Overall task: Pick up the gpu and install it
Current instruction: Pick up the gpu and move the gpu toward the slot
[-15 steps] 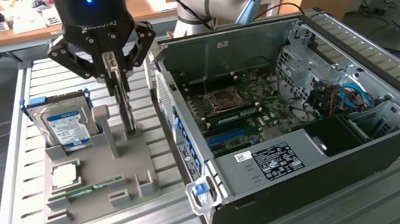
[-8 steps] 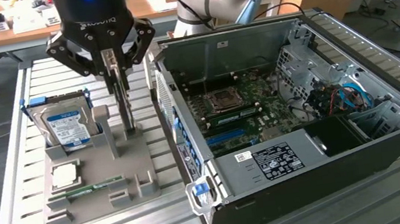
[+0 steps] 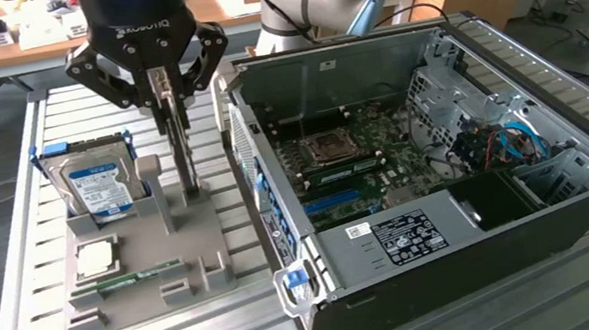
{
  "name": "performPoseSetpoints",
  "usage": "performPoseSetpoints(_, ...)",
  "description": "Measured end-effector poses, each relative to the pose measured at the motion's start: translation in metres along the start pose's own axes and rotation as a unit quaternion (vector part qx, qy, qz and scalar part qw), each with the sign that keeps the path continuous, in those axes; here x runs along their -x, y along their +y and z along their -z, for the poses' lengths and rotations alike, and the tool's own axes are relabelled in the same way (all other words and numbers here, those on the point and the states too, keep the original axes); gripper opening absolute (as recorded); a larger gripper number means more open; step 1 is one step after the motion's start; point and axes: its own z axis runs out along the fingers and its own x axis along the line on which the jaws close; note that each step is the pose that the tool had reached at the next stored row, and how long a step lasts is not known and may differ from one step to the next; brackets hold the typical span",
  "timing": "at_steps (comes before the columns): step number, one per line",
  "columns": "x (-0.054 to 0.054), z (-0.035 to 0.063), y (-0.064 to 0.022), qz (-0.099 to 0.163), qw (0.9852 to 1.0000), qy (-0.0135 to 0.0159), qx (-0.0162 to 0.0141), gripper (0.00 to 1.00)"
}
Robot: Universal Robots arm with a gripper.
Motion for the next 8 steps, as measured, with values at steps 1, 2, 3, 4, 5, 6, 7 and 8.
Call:
performPoseSetpoints(1,0.0,0.0007,0.0,0.0,1.0,0.0,0.0,0.27)
performPoseSetpoints(2,0.0,0.0014,0.0,0.0,1.0,0.0,0.0,0.27)
performPoseSetpoints(3,0.0,0.0023,0.0001,0.0,1.0,0.0,0.0,0.27)
performPoseSetpoints(4,0.0001,0.0032,0.0001,0.0,1.0,0.0001,0.0,0.27)
performPoseSetpoints(5,0.0001,0.004,0.0001,0.0,1.0,0.0,0.0,0.27)
performPoseSetpoints(6,0.0001,0.005,0.0002,0.0,1.0,0.0,0.0,0.27)
performPoseSetpoints(7,0.0001,0.0059,0.0002,0.0,1.0,0.0,0.0,0.27)
performPoseSetpoints(8,0.0002,0.0069,0.0002,0.0,1.0,0.0,0.0,0.27)
